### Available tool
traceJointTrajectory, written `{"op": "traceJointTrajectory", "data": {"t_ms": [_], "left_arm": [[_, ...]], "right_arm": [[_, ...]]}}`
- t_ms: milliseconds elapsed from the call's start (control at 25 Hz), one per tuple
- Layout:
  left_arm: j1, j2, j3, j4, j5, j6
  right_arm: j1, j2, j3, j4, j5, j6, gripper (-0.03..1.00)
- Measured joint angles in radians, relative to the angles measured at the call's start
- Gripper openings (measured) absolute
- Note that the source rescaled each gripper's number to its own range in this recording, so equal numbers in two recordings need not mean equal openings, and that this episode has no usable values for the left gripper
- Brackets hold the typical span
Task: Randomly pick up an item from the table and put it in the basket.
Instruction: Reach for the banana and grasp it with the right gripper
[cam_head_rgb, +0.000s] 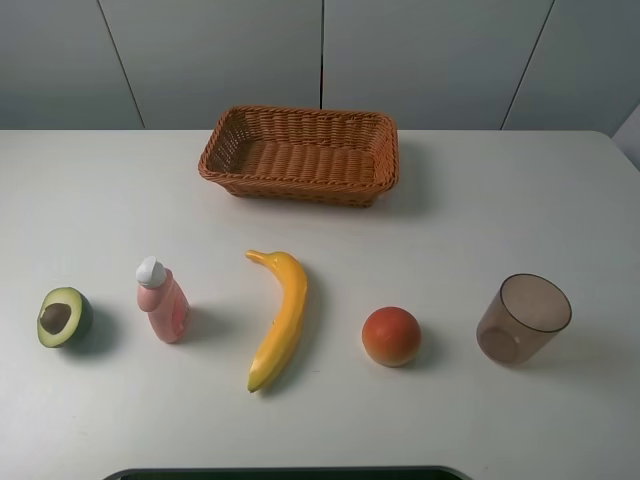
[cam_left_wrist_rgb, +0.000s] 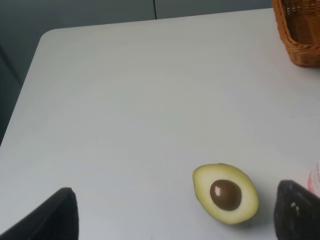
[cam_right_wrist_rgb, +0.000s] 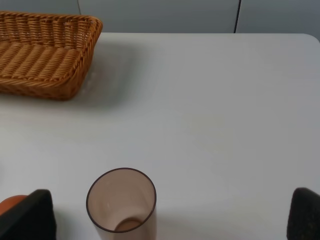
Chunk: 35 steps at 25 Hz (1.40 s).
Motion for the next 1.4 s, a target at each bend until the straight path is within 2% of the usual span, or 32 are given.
{"op": "traceJointTrajectory", "data": {"t_ms": [1400], "left_arm": [[0.0,0.0,0.0,0.0,0.0,0.0]], "right_arm": [[0.0,0.0,0.0,0.0,0.0,0.0,1.0]]}}
